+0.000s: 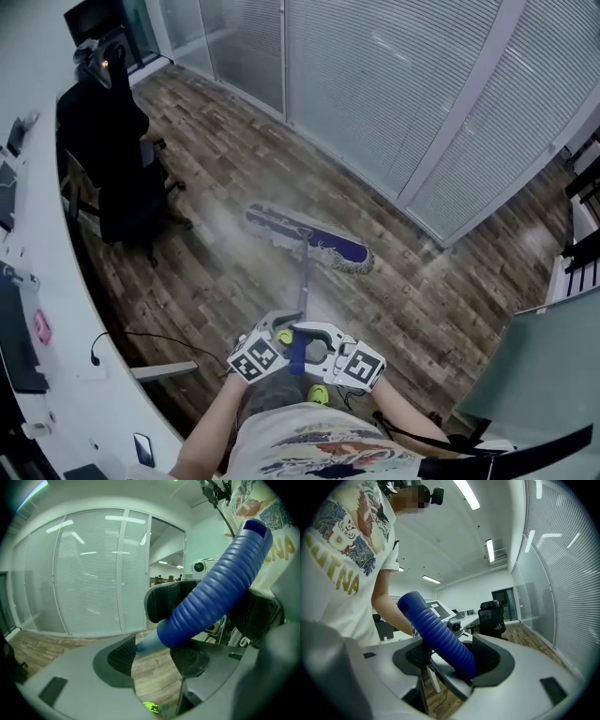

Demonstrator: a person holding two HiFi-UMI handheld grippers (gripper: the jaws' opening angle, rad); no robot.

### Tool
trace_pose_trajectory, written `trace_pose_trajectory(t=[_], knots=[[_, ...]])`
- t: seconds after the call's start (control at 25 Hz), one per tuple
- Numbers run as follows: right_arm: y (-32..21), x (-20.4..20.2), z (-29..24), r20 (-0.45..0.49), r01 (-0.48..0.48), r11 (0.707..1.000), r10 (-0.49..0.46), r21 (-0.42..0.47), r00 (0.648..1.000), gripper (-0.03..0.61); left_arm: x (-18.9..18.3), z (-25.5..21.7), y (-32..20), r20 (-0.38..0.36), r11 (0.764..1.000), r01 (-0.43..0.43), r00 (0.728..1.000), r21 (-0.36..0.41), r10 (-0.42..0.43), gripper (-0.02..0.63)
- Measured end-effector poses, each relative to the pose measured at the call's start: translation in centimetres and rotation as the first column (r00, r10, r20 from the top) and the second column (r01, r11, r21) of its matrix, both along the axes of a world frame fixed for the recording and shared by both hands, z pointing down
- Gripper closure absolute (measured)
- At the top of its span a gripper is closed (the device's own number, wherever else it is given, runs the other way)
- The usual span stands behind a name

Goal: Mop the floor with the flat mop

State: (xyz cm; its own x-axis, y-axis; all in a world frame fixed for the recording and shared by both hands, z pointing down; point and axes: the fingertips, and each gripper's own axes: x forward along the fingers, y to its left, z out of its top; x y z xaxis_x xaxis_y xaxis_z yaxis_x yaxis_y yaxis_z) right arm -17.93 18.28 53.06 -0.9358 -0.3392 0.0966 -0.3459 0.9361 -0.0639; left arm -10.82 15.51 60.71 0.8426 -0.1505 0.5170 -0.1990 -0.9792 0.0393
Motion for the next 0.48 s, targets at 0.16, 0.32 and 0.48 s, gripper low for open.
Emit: trace_pose_trajectory(t=[0.16,0.32,0.48], knots=[[7.6,0.7,0.4,-0.010,0.064,0.998,-0.064,-0.009,0.998,0.331,0.3,0.3,7.1,0.016,0.998,0.057,0.998,0.004,-0.057,0.410],[13.1,0.5,0.8,-0.021,0.116,0.993,-0.116,-0.023,0.993,0.330,-0.1,0.8,12.3,0.018,0.994,0.106,0.994,0.001,-0.106,0.410],[14.2,0.2,1.3,-0.019,0.136,0.991,-0.136,-0.005,0.990,0.330,-0.5,1.4,13.3,0.005,0.993,0.120,0.993,0.005,-0.120,0.410]])
